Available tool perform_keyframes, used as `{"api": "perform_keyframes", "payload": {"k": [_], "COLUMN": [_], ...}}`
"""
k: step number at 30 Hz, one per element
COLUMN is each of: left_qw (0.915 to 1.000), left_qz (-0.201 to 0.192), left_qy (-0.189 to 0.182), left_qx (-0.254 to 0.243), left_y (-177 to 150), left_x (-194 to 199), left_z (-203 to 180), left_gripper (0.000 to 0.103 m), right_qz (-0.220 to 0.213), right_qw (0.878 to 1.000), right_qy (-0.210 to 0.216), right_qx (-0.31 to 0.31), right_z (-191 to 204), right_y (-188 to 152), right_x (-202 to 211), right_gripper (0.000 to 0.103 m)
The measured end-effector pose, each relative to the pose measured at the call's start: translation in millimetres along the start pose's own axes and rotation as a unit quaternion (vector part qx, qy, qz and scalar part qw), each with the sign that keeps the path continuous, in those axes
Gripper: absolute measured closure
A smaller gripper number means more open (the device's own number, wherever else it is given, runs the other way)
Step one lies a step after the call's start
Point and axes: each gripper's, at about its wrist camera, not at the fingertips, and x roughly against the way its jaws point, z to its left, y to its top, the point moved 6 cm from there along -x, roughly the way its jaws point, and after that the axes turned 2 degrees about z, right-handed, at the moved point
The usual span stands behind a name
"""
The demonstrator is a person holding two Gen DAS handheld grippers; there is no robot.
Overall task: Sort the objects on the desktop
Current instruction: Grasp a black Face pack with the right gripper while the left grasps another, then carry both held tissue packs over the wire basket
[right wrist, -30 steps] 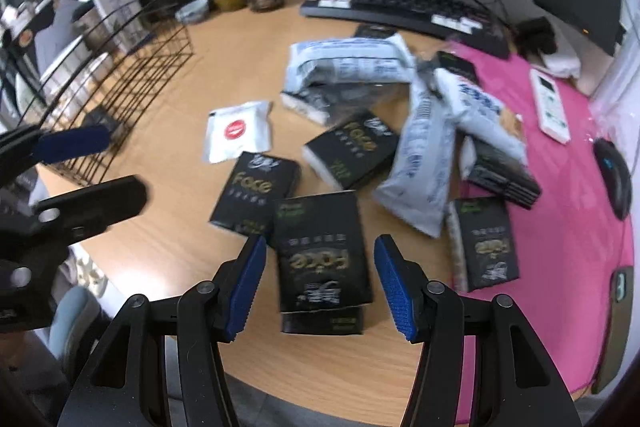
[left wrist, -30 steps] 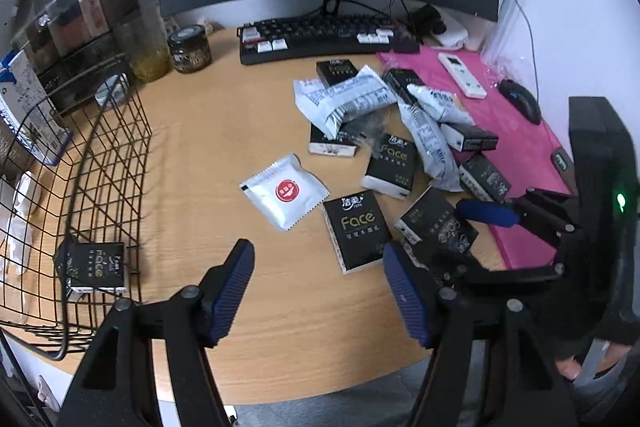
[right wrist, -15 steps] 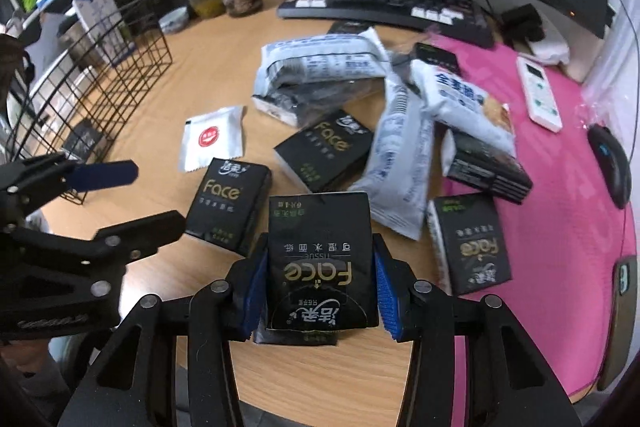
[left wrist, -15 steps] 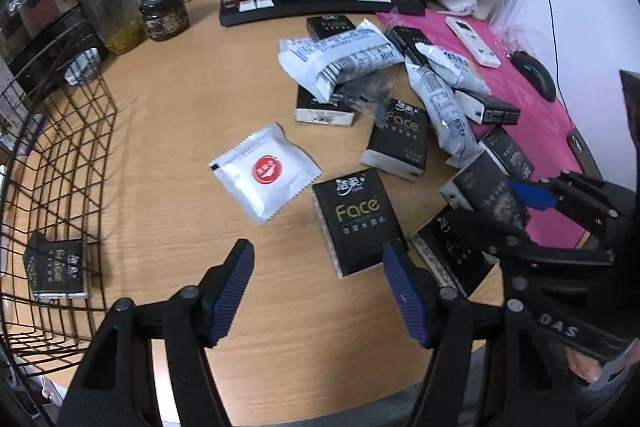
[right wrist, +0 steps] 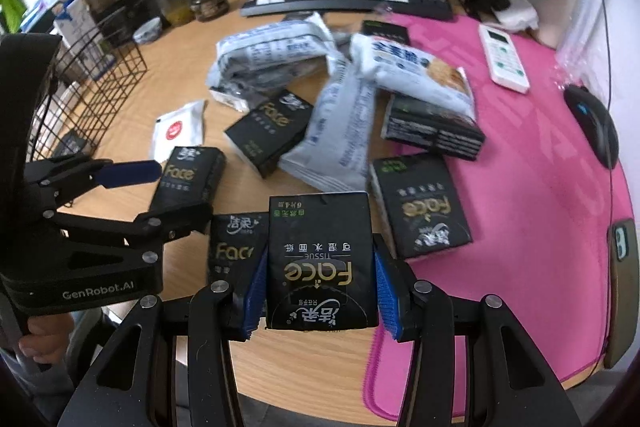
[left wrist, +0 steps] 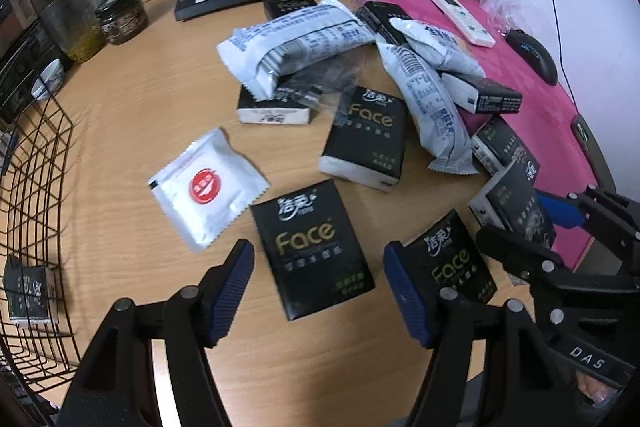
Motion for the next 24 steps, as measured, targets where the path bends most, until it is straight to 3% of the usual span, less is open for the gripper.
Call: {"api": "perform_keyframes", "payload": {"k": [13,20,24], "left_qw": [0.9999,0.9996,0.9998], "left_qz": [0.007,0.002,0.003], "left_qy": [0.015,0.024,0.02], "left_qx": [-0.004,-0.013,-0.007], "left_y": [8,8,6], "left_x": [-12,-12,-9], "left_z": [2,2,7], "left_gripper": [0.031,0.05,0.051], "right_qz": [0.01,0.012,0.012], "right_qw": [1.0,1.0,1.0], "right_qy": [-0.001,0.001,0.002], "right_qx": [-0.015,-0.014,-0.011], "right_z": [-14,-13,-9], "right_y": [-7,-7,-6], "right_x": [-5,-9,-8], "right_gripper": [0.057,0.057,0.057]}}
